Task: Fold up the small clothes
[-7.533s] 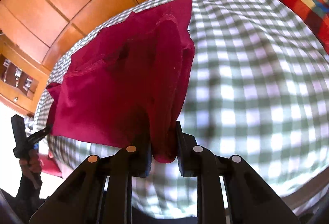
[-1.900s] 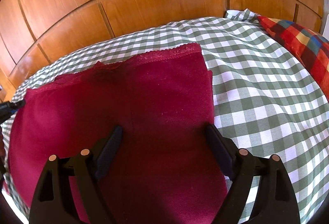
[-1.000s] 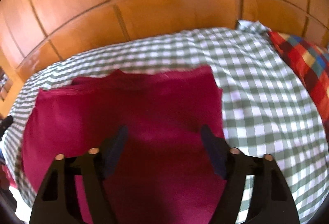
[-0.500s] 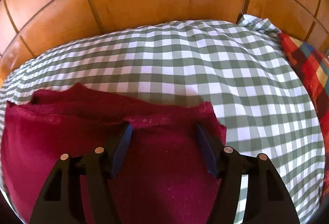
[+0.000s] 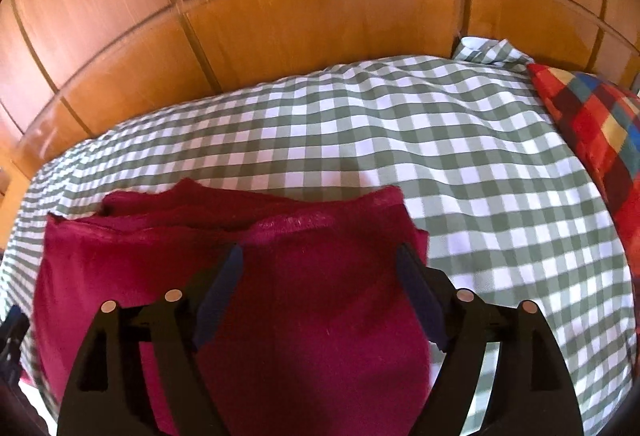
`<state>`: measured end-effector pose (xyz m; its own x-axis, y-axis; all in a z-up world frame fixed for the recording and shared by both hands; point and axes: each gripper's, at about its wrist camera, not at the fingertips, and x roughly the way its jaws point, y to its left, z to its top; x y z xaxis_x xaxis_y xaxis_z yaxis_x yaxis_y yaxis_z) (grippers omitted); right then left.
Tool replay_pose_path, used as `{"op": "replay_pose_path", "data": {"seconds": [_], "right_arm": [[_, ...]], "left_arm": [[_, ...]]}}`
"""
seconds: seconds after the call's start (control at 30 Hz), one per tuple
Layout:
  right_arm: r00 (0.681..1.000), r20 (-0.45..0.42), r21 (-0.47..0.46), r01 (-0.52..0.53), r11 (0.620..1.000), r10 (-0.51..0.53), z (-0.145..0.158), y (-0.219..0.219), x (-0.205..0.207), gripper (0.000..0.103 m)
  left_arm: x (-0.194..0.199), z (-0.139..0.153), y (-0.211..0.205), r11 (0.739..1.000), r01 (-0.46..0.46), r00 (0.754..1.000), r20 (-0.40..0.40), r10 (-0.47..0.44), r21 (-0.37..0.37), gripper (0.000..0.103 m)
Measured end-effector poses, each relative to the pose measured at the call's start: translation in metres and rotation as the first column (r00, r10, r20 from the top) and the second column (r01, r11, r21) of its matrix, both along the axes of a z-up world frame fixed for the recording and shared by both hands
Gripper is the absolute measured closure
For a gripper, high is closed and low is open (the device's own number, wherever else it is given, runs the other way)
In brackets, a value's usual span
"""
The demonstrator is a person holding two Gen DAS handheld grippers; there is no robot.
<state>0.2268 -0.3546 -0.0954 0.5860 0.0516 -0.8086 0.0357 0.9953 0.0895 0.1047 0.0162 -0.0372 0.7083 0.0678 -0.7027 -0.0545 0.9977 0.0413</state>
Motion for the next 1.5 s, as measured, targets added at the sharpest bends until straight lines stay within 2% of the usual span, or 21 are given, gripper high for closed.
{"op": "replay_pose_path", "data": {"seconds": [0.1,0.17,0.23,0.33,0.43,0.5,0.57,0.6,0.67,0.87,0.97,1.23,1.5], "right_arm": [[1.0,0.008,-0.007,0.003,1.0,-0.003,0.001,-0.006,-0.018,0.03],[1.0,-0.006,-0.004,-0.006,1.0,0.006,-0.002,-0.009,-0.028,0.05],[1.0,-0.028,-0.044,-0.001,0.999,0.0,-0.01,-0.008,-0.03,0.062],[0.999,-0.048,-0.051,0.021,0.998,-0.023,-0.025,-0.009,-0.028,0.062],[0.998,-0.038,-0.028,0.052,0.998,-0.053,-0.024,-0.01,-0.029,0.06],[0.998,-0.032,-0.027,0.048,0.998,-0.049,-0.02,-0.009,-0.032,0.059],[0.999,-0.024,0.007,0.042,0.999,-0.042,-0.015,-0.012,-0.038,0.045],[0.999,-0.012,0.014,0.044,0.999,-0.044,-0.011,-0.013,-0.043,0.041],[0.998,0.009,0.006,0.067,0.998,-0.068,-0.006,-0.016,-0.053,0.025],[0.996,-0.002,0.073,0.084,0.994,-0.084,-0.006,-0.036,-0.083,0.025],[0.999,-0.015,0.154,0.05,0.987,-0.048,-0.009,-0.043,-0.105,0.025],[0.999,-0.049,0.254,0.023,0.967,-0.011,-0.025,-0.049,-0.144,0.025],[0.998,-0.057,0.385,0.04,0.922,-0.019,-0.037,-0.065,-0.163,0.025]], "left_arm": [[-0.003,0.001,0.0,1.0,-0.001,1.0,0.004,0.001,-0.002,0.057],[-0.006,0.002,0.0,1.0,0.0,1.0,0.01,0.0,-0.002,0.056],[-0.008,-0.001,0.001,1.0,-0.003,1.0,0.004,0.003,0.001,0.056],[-0.005,-0.014,0.002,1.0,-0.007,0.999,-0.041,0.008,0.016,0.056],[-0.002,-0.031,0.006,0.999,-0.027,0.994,-0.107,0.031,0.039,0.055],[-0.008,-0.03,0.008,0.999,-0.032,0.995,-0.095,0.035,0.037,0.055],[-0.015,-0.025,0.008,0.999,-0.027,0.997,-0.074,0.029,0.033,0.056],[-0.018,-0.022,0.008,0.999,-0.024,0.997,-0.066,0.026,0.033,0.056],[-0.024,-0.016,0.007,0.999,-0.024,0.999,-0.047,0.025,0.032,0.056],[-0.038,-0.001,0.005,1.0,-0.019,1.0,-0.013,0.019,-0.008,0.056],[-0.043,0.001,0.002,1.0,-0.014,1.0,-0.011,0.014,-0.017,0.056],[-0.048,0.004,-0.01,1.0,0.014,1.0,-0.009,-0.014,-0.02,0.056],[-0.047,0.006,-0.03,0.998,0.064,0.998,-0.014,-0.065,-0.006,0.054]]}}
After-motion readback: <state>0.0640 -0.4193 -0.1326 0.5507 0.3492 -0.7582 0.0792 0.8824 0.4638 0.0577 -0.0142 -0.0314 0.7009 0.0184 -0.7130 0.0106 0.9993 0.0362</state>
